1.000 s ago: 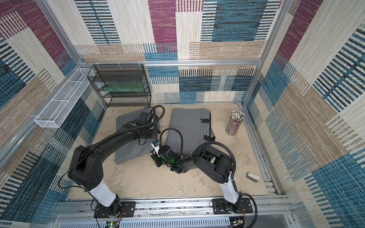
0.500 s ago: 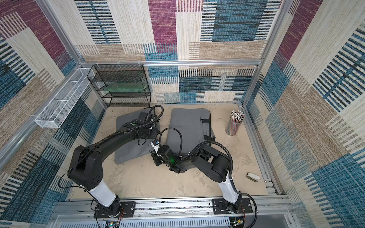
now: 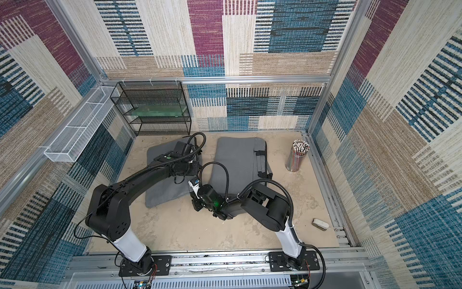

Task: Open the zippered laptop bag and take out the laptop
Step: Unzip the zipper on the zippered laptop bag.

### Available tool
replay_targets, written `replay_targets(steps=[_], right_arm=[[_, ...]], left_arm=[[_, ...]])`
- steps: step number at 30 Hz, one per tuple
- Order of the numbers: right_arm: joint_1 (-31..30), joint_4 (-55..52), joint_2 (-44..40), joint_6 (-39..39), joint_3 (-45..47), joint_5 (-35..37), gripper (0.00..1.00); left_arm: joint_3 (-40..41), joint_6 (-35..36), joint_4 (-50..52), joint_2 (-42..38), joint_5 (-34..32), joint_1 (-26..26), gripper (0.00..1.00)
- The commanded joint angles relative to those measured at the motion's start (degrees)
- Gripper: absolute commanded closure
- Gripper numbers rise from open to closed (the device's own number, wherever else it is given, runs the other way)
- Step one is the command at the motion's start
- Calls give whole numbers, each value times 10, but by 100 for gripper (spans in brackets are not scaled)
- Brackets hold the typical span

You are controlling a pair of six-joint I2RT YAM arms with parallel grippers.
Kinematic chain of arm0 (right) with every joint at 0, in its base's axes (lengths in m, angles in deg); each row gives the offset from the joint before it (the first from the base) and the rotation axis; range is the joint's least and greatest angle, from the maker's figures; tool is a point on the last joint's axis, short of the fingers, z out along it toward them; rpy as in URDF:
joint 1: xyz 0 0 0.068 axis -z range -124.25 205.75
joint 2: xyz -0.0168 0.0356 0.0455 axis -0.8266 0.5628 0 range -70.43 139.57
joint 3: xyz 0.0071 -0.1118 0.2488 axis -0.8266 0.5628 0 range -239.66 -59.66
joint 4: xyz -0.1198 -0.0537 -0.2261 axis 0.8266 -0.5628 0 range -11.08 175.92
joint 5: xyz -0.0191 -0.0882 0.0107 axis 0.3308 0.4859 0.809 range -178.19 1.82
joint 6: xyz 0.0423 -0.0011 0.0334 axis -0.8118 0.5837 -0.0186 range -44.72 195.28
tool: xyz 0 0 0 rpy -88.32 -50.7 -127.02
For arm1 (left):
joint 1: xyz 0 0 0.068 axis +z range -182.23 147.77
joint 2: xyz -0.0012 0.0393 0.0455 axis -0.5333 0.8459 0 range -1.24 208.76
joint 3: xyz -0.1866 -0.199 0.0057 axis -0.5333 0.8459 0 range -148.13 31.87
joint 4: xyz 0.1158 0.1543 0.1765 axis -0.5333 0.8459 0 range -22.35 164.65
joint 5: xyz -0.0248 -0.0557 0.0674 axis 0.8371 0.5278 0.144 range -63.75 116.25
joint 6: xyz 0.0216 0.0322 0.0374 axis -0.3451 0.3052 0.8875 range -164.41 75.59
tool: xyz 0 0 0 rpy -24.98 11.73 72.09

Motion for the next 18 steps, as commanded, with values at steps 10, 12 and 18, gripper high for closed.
replay_targets(steps=[10, 12, 18], right_arm=[[0, -71, -3, 34, 10, -7, 100], [0, -81, -3, 35, 7, -11, 100], [0, -123, 4, 31, -32, -43, 100]], left_arm=[[81, -79, -45, -62, 10, 57, 51], [115, -101, -55, -94, 9, 70, 43], [219, -192, -39, -209, -46, 98, 29]])
